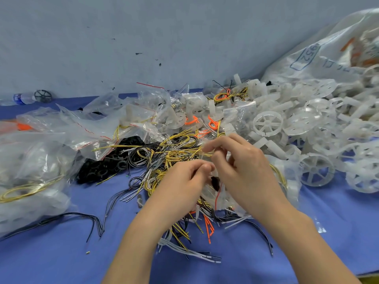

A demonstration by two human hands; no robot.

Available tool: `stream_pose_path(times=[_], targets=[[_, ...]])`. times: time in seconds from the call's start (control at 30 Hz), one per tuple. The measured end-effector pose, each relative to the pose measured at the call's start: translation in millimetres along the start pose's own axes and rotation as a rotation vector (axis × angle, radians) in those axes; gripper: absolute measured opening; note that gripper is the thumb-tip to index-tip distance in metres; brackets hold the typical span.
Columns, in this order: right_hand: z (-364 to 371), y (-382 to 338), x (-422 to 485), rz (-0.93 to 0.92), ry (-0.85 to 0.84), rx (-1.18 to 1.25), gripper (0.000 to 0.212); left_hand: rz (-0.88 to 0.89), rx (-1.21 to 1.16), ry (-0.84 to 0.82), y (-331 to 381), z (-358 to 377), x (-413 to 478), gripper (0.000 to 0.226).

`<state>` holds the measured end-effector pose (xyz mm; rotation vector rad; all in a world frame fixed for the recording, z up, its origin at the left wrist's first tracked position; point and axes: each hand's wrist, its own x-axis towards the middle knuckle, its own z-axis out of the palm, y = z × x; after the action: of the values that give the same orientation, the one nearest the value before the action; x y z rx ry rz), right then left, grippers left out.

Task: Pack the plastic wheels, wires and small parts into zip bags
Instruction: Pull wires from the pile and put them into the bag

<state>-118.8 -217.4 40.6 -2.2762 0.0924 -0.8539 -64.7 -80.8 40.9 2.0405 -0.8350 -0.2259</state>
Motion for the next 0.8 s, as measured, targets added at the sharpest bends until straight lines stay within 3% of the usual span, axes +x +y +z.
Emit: stream_pose_path(times=[0.2, 0.37, 0.43, 0.5, 0.6, 0.7, 0.8], targets=[[0.2, 0.8, 2.1, -0.004, -0.002, 0.040, 0.020, -0.062, -0.066, -0.037, -1.4, -3.2, -3.1, 0.031], [-6.2, 8.5, 14.9, -0.001, 0.053, 0.023, 0.023, -0.115, -0.148, 0.038, -2.6, -14.4, -5.4, 0.035], [-9.4, 16.3, 21.1, 0.021, -0.010, -0.073, 0.026, -0.241, -0.170, -0.092, -1.4, -21.9, -10.9, 0.043], [-10.3, 25.0, 25.3, 0.030, -0.124, -0.209, 0.029, -0.343, -0.133, -0.329, 0.2, -26.6, -19.0, 0.050], [-5.8, 32.4, 31.0, 0.034, -0.273, -0.314, 0.034, -0.347, -0.145, -0.594, 2.1, -24.4, -28.4, 0.040], [1.7, 38.3, 39.4, 0.039, -0.379, -0.296, 0.040, -0.306, -0.170, -0.607, 1.7, -17.4, -31.0, 0.024], [5.4, 46.6, 50.1, 0.093, -0.498, -0.093, 0.036, -0.266, -0.201, -0.472, -0.9, -18.0, -28.6, 0.019]])
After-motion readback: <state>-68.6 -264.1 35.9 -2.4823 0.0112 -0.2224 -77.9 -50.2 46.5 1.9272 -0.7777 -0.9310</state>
